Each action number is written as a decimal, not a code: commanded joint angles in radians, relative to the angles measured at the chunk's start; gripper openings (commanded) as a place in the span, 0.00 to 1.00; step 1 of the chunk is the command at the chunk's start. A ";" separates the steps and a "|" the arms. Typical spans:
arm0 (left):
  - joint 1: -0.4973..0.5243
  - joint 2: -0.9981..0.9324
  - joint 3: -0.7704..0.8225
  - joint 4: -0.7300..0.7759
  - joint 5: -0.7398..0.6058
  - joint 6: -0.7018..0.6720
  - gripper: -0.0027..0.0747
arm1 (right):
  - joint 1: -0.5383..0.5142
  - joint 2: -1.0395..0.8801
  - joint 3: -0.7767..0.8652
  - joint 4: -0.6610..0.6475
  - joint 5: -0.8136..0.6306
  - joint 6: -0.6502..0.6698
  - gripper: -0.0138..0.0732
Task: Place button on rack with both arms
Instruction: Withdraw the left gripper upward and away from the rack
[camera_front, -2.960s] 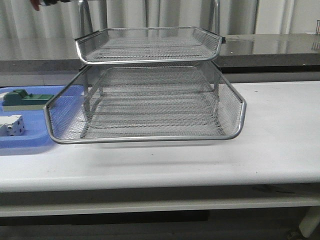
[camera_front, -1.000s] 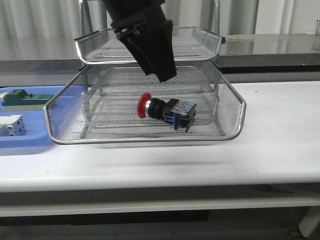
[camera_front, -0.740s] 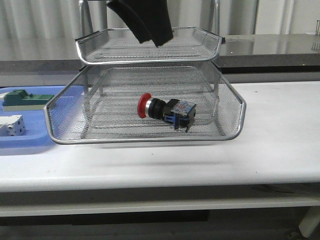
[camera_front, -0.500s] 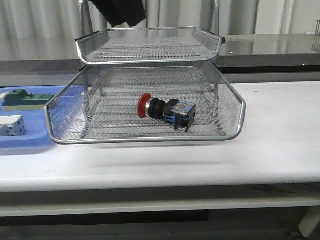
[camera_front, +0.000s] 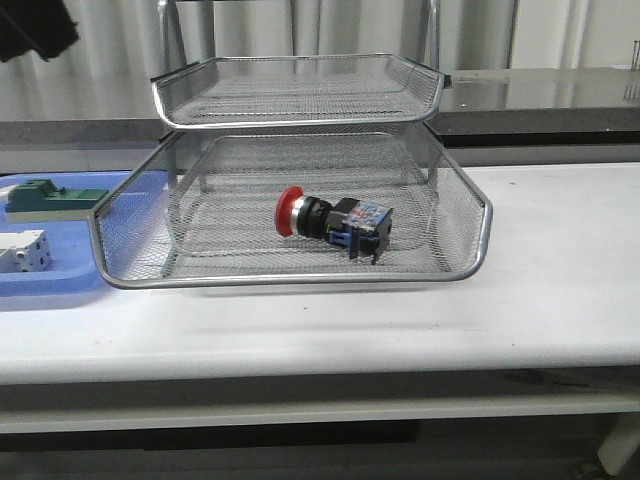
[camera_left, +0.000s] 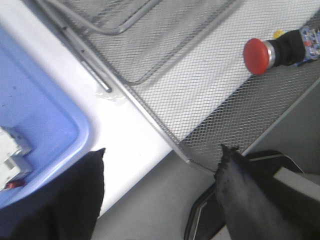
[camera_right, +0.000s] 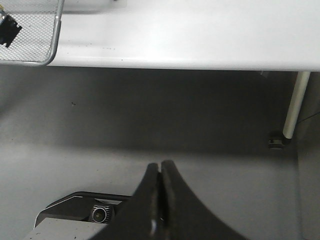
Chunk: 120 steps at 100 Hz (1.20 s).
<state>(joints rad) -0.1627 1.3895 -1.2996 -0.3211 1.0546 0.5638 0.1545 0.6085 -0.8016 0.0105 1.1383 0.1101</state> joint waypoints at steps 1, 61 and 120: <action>0.033 -0.127 0.074 -0.043 -0.140 -0.011 0.61 | 0.000 0.001 -0.035 -0.011 -0.046 -0.003 0.08; 0.083 -0.800 0.885 -0.161 -0.958 -0.014 0.61 | 0.000 0.001 -0.035 -0.011 -0.046 -0.003 0.08; 0.083 -1.100 1.040 -0.245 -1.079 -0.014 0.60 | 0.000 0.001 -0.035 -0.011 -0.046 -0.003 0.08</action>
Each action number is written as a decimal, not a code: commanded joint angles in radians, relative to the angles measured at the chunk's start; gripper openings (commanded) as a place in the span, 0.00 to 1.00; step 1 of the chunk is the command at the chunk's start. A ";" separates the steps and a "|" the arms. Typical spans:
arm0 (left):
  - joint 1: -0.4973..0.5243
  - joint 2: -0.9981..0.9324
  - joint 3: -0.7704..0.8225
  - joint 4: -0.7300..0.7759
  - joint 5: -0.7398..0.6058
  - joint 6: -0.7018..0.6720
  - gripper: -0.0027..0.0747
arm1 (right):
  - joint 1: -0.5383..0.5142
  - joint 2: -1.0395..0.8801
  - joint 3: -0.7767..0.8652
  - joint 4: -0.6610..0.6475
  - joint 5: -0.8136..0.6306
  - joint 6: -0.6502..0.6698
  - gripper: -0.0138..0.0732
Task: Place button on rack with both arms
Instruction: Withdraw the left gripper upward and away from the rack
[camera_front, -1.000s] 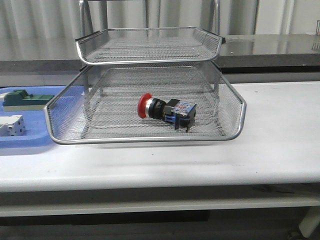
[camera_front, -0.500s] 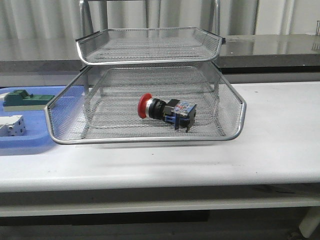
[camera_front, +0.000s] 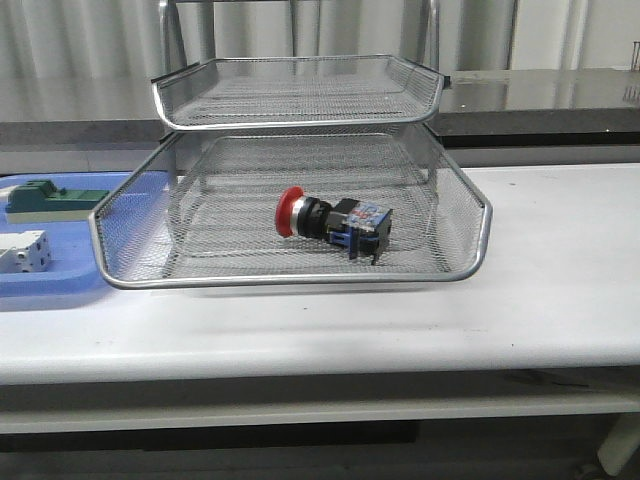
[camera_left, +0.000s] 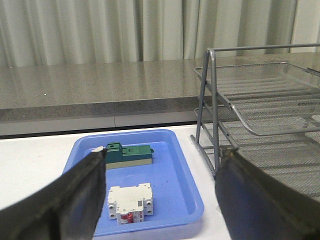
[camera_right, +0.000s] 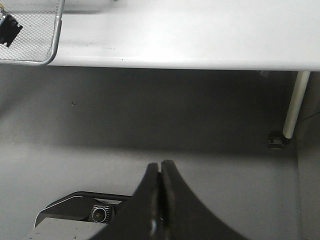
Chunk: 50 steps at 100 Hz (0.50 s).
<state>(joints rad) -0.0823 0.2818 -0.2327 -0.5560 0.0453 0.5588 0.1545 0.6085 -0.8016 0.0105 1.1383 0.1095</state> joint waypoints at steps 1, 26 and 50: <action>0.003 0.007 -0.027 -0.010 -0.069 -0.009 0.60 | 0.000 0.001 -0.035 -0.011 -0.046 -0.003 0.08; 0.003 0.007 -0.027 -0.010 -0.069 -0.009 0.33 | 0.000 0.001 -0.035 -0.011 -0.046 -0.003 0.08; 0.003 0.007 -0.027 -0.010 -0.069 -0.009 0.01 | 0.000 0.001 -0.035 -0.011 -0.046 -0.003 0.08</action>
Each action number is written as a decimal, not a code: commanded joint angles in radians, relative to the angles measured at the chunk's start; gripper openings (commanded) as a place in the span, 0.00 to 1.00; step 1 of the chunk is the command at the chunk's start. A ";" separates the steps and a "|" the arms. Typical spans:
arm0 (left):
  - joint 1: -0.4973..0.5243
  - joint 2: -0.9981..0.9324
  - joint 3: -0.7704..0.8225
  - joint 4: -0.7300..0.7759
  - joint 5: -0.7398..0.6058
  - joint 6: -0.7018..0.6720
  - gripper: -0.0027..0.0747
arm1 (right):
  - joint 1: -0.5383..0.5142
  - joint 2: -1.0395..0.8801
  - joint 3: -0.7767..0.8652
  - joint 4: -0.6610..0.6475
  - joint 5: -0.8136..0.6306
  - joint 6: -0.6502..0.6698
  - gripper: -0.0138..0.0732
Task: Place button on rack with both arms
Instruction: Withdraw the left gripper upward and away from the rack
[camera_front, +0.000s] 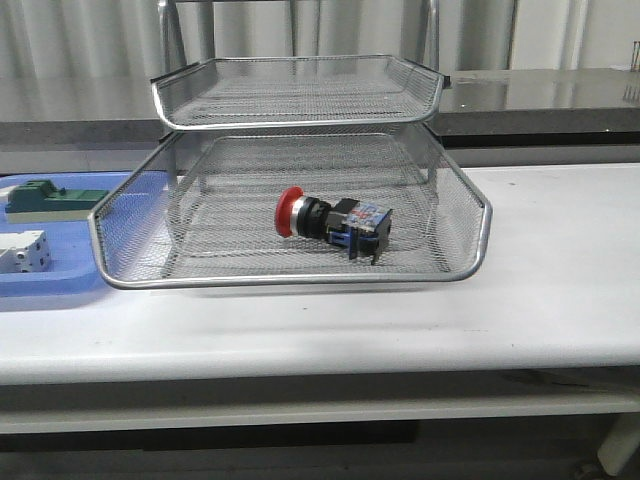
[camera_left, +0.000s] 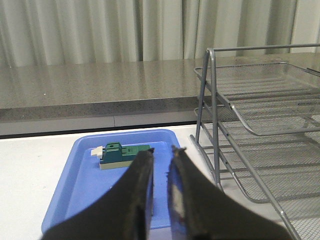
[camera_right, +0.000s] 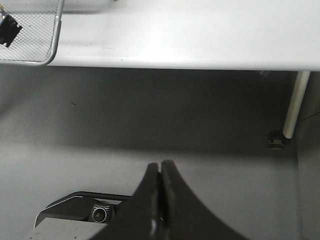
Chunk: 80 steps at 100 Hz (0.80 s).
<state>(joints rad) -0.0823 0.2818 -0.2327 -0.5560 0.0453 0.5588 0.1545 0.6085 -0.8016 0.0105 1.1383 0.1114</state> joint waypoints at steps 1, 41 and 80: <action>0.003 0.007 -0.027 -0.010 -0.069 -0.009 0.01 | 0.000 0.001 -0.035 -0.011 -0.046 -0.005 0.08; 0.003 0.007 -0.027 -0.010 -0.069 -0.009 0.01 | 0.000 0.001 -0.035 -0.011 -0.046 -0.005 0.08; 0.003 0.007 -0.027 -0.010 -0.069 -0.009 0.01 | 0.000 0.004 -0.035 0.043 -0.186 -0.005 0.08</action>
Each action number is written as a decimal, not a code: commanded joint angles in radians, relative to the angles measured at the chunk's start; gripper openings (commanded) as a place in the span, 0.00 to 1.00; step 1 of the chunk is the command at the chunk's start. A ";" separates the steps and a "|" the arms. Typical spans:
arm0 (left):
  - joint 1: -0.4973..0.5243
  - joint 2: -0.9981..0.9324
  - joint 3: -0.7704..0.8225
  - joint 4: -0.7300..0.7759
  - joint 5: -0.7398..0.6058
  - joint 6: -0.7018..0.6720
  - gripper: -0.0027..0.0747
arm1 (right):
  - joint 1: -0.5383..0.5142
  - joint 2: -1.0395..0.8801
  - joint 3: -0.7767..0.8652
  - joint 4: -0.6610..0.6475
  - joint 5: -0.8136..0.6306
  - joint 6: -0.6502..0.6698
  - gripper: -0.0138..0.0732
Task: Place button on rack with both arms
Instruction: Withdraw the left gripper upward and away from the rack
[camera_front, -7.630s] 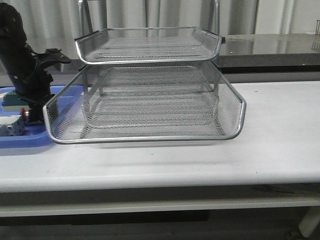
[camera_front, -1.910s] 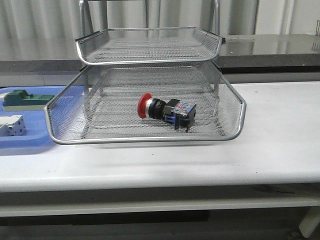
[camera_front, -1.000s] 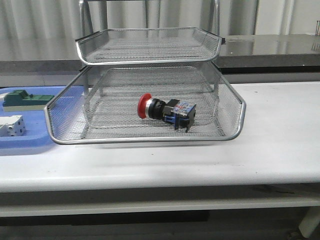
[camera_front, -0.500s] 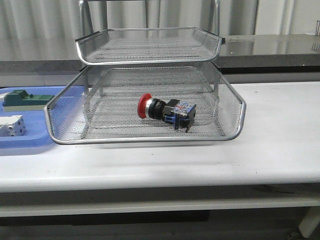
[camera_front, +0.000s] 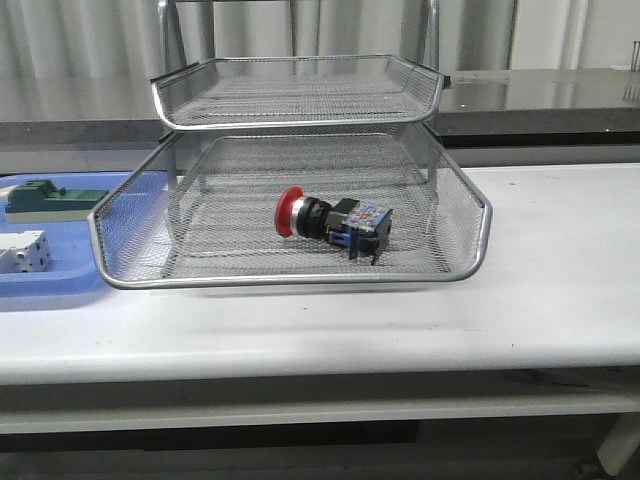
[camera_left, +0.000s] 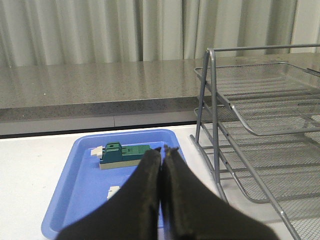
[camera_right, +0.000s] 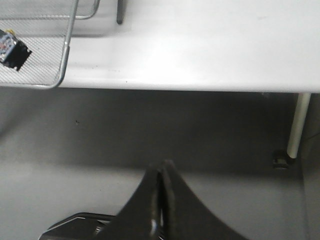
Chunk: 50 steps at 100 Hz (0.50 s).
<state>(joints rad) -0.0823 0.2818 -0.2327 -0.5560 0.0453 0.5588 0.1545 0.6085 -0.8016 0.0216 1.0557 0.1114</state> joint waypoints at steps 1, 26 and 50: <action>0.003 0.007 -0.027 -0.010 -0.069 -0.009 0.01 | 0.000 0.006 -0.035 0.041 -0.114 -0.005 0.08; 0.003 0.007 -0.027 -0.010 -0.069 -0.009 0.01 | 0.000 0.115 -0.035 0.291 -0.232 -0.052 0.08; 0.003 0.007 -0.027 -0.010 -0.069 -0.009 0.01 | 0.000 0.334 -0.035 0.536 -0.244 -0.316 0.08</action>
<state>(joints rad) -0.0823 0.2818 -0.2327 -0.5560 0.0453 0.5588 0.1545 0.8691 -0.8016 0.4448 0.8756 -0.0989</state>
